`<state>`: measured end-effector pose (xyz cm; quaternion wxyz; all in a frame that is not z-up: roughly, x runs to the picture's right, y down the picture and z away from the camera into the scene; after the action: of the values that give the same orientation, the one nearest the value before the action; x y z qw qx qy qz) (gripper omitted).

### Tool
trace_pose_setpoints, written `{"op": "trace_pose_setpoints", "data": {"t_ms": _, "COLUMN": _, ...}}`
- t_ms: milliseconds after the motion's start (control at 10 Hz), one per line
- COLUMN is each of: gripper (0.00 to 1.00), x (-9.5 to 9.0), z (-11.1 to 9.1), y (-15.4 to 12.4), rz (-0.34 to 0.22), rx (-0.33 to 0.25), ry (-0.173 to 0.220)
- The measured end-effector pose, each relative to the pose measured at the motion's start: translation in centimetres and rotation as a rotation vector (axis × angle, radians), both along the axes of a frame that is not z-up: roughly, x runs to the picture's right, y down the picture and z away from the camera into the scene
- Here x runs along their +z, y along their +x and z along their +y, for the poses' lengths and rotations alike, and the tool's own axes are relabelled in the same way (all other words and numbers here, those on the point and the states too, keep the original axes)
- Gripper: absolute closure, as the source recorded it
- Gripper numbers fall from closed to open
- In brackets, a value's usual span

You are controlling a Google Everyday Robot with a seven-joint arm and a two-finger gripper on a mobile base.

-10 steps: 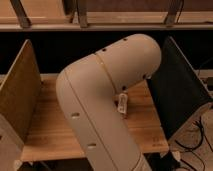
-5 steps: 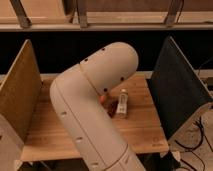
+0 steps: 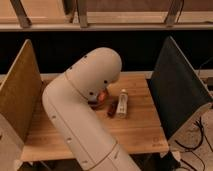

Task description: Place the white sponge in the ceramic cup

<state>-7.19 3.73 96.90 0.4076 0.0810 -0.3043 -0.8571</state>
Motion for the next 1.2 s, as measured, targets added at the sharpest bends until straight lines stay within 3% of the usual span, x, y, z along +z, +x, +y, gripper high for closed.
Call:
{"op": "trace_pose_setpoints", "data": {"t_ms": 200, "gripper": 0.21, "x": 0.4, "z": 0.2, "y": 0.1, "rz": 0.025, "rx": 0.037, "ry": -0.025}}
{"op": "trace_pose_setpoints", "data": {"t_ms": 300, "gripper": 0.27, "x": 0.5, "z": 0.3, "y": 0.0, "rz": 0.027, "rx": 0.048, "ry": -0.038}}
{"op": "trace_pose_setpoints", "data": {"t_ms": 700, "gripper": 0.66, "x": 0.2, "z": 0.8, "y": -0.5, "rz": 0.008, "rx": 0.074, "ry": -0.081}}
{"op": "trace_pose_setpoints", "data": {"t_ms": 1000, "gripper": 0.96, "x": -0.1, "z": 0.2, "y": -0.3, "rz": -0.006, "rx": 0.083, "ry": -0.078}}
{"op": "trace_pose_setpoints", "data": {"t_ms": 1200, "gripper": 1.00, "x": -0.3, "z": -0.9, "y": 0.0, "rz": -0.012, "rx": 0.098, "ry": -0.053}}
